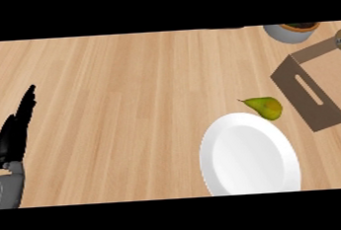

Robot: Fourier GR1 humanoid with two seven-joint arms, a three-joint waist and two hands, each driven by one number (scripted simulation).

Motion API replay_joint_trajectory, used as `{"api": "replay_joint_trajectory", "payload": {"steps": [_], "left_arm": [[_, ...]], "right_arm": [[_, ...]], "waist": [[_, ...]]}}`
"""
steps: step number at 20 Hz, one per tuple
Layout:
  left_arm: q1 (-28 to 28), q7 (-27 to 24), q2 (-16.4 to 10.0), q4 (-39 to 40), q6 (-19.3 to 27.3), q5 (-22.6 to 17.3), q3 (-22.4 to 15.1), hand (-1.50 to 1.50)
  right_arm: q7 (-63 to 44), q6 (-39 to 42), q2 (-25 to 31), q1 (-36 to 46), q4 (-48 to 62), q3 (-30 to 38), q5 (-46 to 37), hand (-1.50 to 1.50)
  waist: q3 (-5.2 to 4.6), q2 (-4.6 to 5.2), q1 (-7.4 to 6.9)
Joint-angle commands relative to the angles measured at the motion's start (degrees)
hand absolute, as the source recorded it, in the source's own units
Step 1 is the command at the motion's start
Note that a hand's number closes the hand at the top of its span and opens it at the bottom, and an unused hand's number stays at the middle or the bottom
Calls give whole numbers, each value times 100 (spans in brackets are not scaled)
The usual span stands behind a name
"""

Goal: Pick the can from the plate and place it in the cardboard box

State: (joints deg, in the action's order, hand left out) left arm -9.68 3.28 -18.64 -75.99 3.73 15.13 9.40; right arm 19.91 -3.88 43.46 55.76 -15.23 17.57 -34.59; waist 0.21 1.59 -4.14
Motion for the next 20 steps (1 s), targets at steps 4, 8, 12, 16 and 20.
{"api": "replay_joint_trajectory", "payload": {"steps": [4, 8, 12, 16, 20], "left_arm": [[-212, 7, 73, 64, 77, 107, -85, 0], [-45, -123, 110, 113, 91, 122, -91, 0], [18, -12, -77, -121, -89, -56, 75, 0], [-62, -157, -52, 130, -68, -60, 110, 0], [13, -161, -108, 87, -69, -50, 151, 0]], "right_arm": [[-677, 73, -201, 332, 707, 212, 105, -150], [-422, -161, -477, 189, 751, 286, 166, -150], [102, -137, -307, 161, 607, 573, 444, -150], [510, -302, -277, 159, 511, 892, 742, -150], [683, -364, -68, 102, 540, 1464, 1276, -150]], "waist": [[7, 51, -62], [10, 52, -78], [15, 25, -64], [11, 47, 1], [16, 40, 13]]}}
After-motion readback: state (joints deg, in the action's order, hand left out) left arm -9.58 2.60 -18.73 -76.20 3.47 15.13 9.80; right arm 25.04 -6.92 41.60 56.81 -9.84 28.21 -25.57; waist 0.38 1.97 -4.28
